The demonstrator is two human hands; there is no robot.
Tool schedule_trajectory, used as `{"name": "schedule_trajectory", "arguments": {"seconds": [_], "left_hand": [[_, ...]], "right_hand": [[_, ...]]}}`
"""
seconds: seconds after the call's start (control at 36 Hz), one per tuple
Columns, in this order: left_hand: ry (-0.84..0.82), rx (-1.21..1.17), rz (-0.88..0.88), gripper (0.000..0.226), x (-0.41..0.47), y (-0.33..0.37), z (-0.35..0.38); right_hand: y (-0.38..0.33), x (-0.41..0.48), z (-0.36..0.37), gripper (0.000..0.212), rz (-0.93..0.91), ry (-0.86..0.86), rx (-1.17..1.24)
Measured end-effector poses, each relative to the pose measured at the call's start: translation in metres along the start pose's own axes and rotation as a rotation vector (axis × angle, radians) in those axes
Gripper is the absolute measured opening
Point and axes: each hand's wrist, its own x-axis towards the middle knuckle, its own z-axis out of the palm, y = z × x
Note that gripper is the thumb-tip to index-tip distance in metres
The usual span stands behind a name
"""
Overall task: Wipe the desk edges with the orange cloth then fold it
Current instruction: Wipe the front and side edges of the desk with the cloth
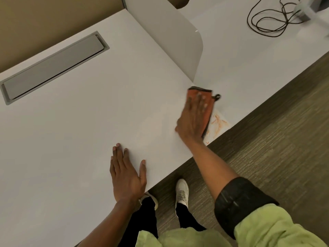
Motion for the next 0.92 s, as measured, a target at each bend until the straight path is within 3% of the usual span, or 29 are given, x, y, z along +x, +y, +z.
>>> {"name": "schedule_trajectory", "arguments": {"seconds": [0.08,0.17,0.28,0.47,0.58,0.75,0.92], "left_hand": [[0.001,-0.008,0.005,0.080,0.000,0.001,-0.001],[-0.003,-0.004,-0.001,0.080,-0.001,0.002,-0.001],[0.001,-0.003,-0.003,0.080,-0.001,0.002,0.000],[-0.011,-0.001,-0.004,0.082,-0.001,0.001,0.000],[-0.012,0.004,0.001,0.083,-0.001,0.000,0.000],[-0.033,0.021,0.022,0.084,-0.001,0.000,-0.002],[-0.033,0.031,0.030,0.084,-0.003,-0.003,-0.002]], "right_hand": [[0.027,-0.004,-0.003,0.104,0.181,0.000,0.046],[0.030,-0.024,0.002,0.095,0.233,-0.018,0.082],[0.009,-0.030,0.005,0.090,0.208,-0.038,0.047],[0.008,-0.023,0.007,0.083,-0.028,-0.020,-0.093],[0.041,-0.033,0.005,0.109,0.079,0.005,-0.035],[0.053,-0.038,-0.001,0.095,0.201,0.029,0.001],[0.024,-0.046,0.008,0.087,-0.116,0.039,-0.134]]}}
